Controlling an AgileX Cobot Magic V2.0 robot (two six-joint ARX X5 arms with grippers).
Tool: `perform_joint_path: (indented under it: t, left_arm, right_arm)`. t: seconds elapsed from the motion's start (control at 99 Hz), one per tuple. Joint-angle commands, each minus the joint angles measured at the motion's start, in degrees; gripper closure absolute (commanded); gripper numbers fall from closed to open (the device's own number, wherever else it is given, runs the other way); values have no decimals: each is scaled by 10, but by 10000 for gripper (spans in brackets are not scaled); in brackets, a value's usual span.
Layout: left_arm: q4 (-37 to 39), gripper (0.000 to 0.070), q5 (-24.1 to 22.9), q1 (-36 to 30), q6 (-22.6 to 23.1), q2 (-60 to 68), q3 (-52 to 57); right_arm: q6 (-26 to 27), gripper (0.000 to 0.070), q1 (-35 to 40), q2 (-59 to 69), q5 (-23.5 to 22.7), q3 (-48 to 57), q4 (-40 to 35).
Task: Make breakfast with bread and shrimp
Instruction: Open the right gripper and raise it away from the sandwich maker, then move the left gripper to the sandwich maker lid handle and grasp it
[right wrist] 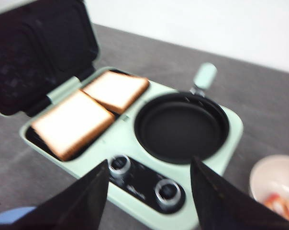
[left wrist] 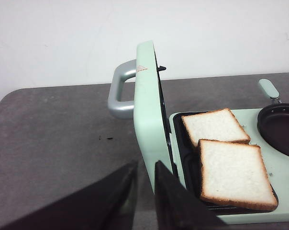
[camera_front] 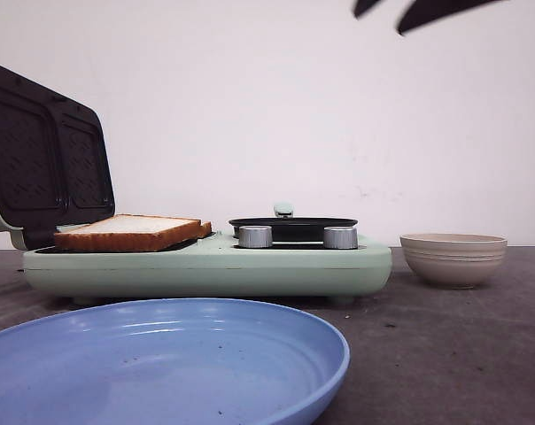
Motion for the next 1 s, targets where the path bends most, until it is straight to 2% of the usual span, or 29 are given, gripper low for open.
perform_joint_path:
  t: [0.0,0.333,0.384,0.616,0.737,0.848,0.99]
  left_arm:
    - [6,695,-2,-2,-3,2,4]
    - [5,693,-2,-2,-5,2,4]
    - [5,662,-2,-2,-11,2,4]
    - [4,497,0,-2,-87,3,4]
    - [4,493,13,-2,-121,8,4]
    - [5,424,27,0,-166,18,4]
    - [23,414,57,10,-204,37,4]
  right_arm:
    - [25,382,4,-18,9,-20,13]
    - [61,382,4,-79,20,-105,19]
    - [61,382,4,-78,20,-105,19]
    - [61,382,4,-78,17,-105,19]
    - [61,382,4,-78,17,-105,19]
    - [61,382,4,-78,16,-105,19]
    - [60,382,4,-78,13,-105,19]
